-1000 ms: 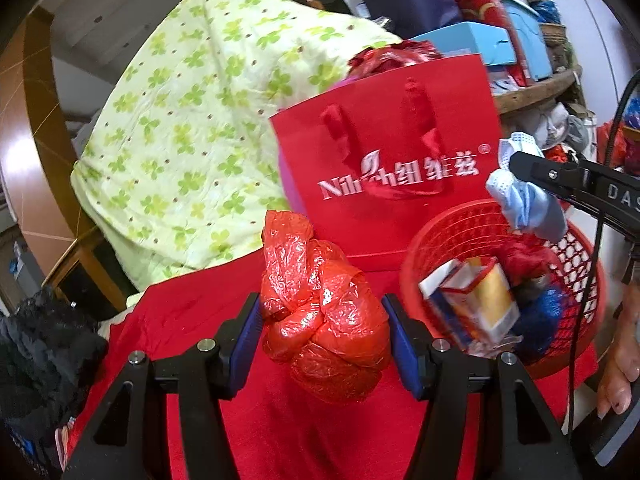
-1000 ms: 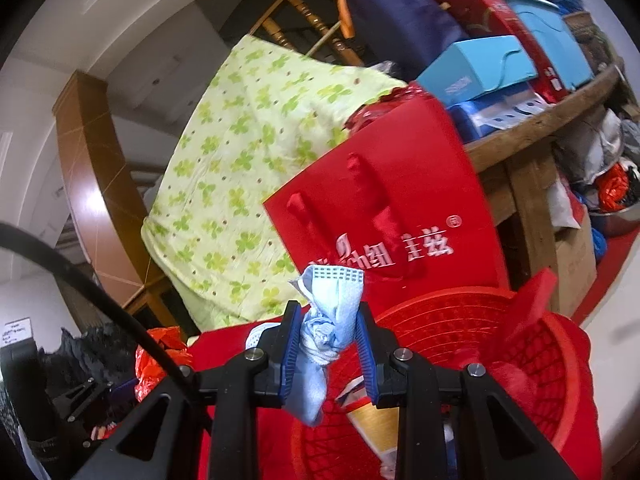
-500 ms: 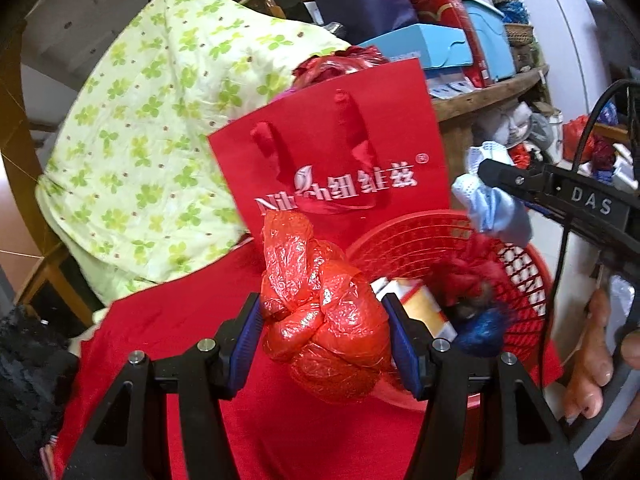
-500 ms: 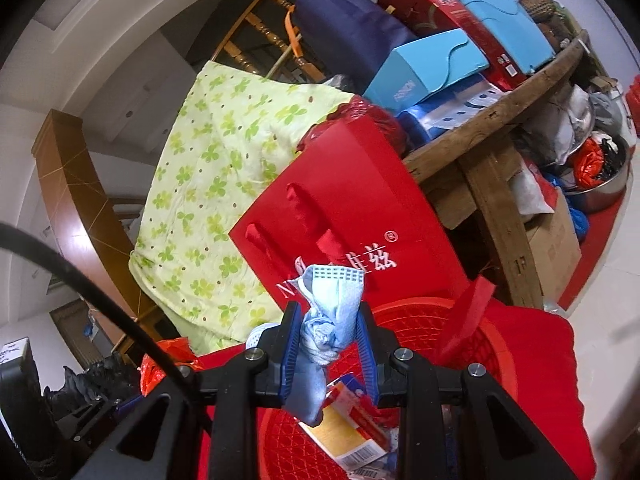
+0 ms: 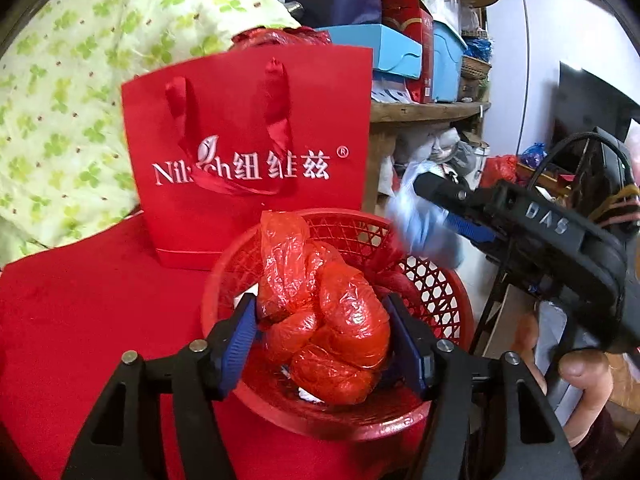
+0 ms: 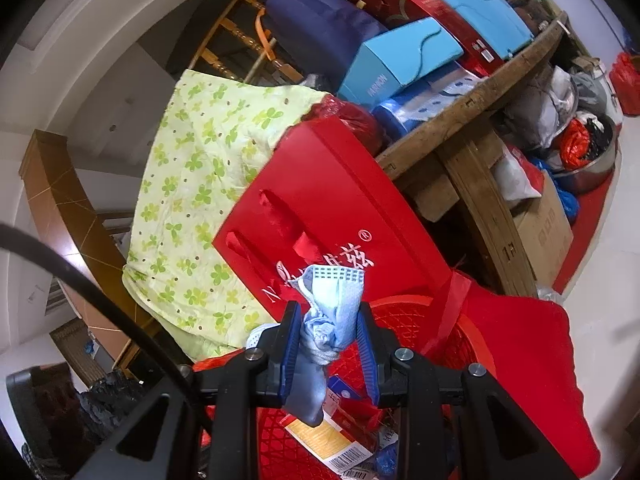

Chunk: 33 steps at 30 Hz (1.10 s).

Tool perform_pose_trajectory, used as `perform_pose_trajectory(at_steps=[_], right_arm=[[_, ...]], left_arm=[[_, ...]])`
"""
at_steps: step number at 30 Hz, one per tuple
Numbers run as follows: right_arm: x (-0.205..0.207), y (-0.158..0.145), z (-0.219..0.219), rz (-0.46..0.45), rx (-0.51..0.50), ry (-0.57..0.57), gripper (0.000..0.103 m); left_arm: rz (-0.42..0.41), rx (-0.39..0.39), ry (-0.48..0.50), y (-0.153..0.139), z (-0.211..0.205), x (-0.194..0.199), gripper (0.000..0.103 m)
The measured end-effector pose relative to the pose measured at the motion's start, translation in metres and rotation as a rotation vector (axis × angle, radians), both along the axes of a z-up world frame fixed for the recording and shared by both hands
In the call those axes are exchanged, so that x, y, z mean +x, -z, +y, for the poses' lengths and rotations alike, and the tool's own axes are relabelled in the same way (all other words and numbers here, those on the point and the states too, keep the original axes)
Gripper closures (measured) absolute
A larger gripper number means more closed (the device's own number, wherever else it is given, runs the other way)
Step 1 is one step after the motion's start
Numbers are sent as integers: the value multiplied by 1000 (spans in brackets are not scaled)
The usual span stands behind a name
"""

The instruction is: Collect trash

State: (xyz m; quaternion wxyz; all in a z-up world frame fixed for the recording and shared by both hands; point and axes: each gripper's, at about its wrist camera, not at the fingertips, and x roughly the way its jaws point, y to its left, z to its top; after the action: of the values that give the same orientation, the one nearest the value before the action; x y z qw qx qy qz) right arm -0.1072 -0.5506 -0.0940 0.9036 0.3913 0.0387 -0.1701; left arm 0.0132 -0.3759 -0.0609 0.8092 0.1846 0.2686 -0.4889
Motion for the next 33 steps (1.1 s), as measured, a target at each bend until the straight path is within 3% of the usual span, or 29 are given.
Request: perform_pose_trajectory(at_steps=[1,2,3,8,19,33], right_arm=[[1,2,-2,2,22,-2,53],[1,5,-5,-2,47,-3,31],[-1,7,-9,-26,76,4,28],[-5,7,-11,-56,90,16,28],[16,-13,25,-56,-26,-14,28],[53,-48,124,-89,-326,-78,28]], left_arm=[[2,3,-1,3,-1,2,33],[4,8,-8,7,-2,3,28],[4,8,-15,9,0,4,25],[8,-17,-22,6,16,6,22],[-157,-50,-153,-31,73,1,15],[-314,-64,-413,-64,172,11,7]])
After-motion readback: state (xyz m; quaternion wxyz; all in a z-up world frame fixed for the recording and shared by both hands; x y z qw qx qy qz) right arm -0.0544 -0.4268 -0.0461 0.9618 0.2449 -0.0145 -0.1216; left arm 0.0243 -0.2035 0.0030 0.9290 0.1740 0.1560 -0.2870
